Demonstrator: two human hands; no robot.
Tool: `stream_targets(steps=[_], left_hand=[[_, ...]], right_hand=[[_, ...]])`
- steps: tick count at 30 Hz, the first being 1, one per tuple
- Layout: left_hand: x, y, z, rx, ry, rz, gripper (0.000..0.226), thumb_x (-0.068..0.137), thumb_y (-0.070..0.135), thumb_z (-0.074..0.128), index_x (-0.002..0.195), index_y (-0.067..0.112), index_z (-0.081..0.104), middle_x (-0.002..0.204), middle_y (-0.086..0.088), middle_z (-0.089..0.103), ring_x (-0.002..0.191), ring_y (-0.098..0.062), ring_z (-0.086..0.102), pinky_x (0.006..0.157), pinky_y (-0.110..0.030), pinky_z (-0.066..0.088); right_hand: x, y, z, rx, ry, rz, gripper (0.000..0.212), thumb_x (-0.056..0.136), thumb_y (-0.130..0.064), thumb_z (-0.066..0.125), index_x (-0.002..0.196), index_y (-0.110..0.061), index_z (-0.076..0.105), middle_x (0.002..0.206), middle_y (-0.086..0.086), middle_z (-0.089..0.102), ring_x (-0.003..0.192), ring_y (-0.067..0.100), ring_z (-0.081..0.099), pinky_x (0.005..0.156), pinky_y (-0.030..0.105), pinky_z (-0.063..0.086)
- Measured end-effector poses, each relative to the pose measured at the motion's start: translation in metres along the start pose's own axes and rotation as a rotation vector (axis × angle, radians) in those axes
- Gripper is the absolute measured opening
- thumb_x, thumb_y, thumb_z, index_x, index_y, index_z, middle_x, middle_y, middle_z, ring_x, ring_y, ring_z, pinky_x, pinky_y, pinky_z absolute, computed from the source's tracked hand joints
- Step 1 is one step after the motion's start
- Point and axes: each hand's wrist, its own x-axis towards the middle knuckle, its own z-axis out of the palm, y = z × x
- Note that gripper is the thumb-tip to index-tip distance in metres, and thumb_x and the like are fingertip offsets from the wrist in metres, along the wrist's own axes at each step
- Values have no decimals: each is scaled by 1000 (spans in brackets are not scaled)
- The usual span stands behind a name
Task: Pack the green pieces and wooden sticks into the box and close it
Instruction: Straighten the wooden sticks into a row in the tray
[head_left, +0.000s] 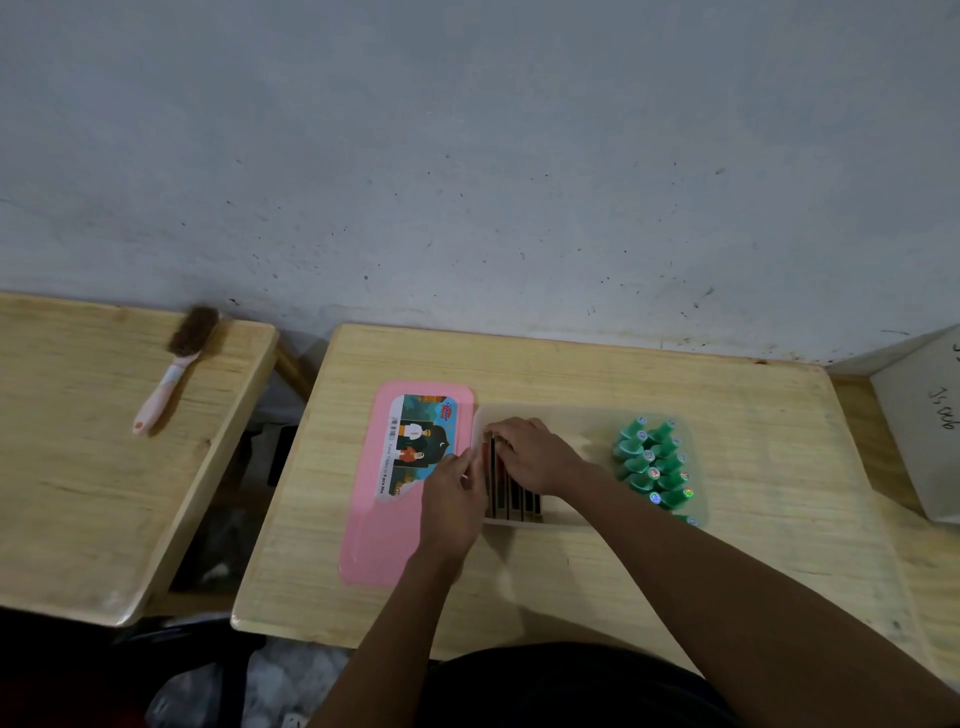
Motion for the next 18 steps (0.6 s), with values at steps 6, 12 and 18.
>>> stream_targets(steps=[6, 12, 18], left_hand=[[0, 0, 0, 22, 12, 39, 23, 98, 18, 49, 109, 8, 66, 88, -2, 60, 84, -14, 58, 68, -13, 45], [2, -5, 2, 33, -1, 46, 22, 98, 20, 49, 107, 11, 66, 86, -4, 62, 81, -14, 60, 70, -25, 52], [1, -3, 2, 17, 1, 18, 23, 98, 18, 49, 111, 11, 65, 91, -4, 62, 85, -12, 59, 70, -18, 49]], right_hand=[[-3, -5, 10, 3, 28, 36, 44, 101, -28, 34, 143, -17, 39, 147, 5, 43, 133, 29, 36, 109, 43, 33], [-3, -4, 9, 151, 64, 35, 40, 101, -21, 35, 137, -9, 47, 138, 13, 51, 125, 29, 47, 105, 39, 38], [-22, 6, 17, 280, 299, 107, 44, 100, -14, 39, 144, -13, 39, 144, 7, 43, 135, 18, 37, 110, 26, 29]])
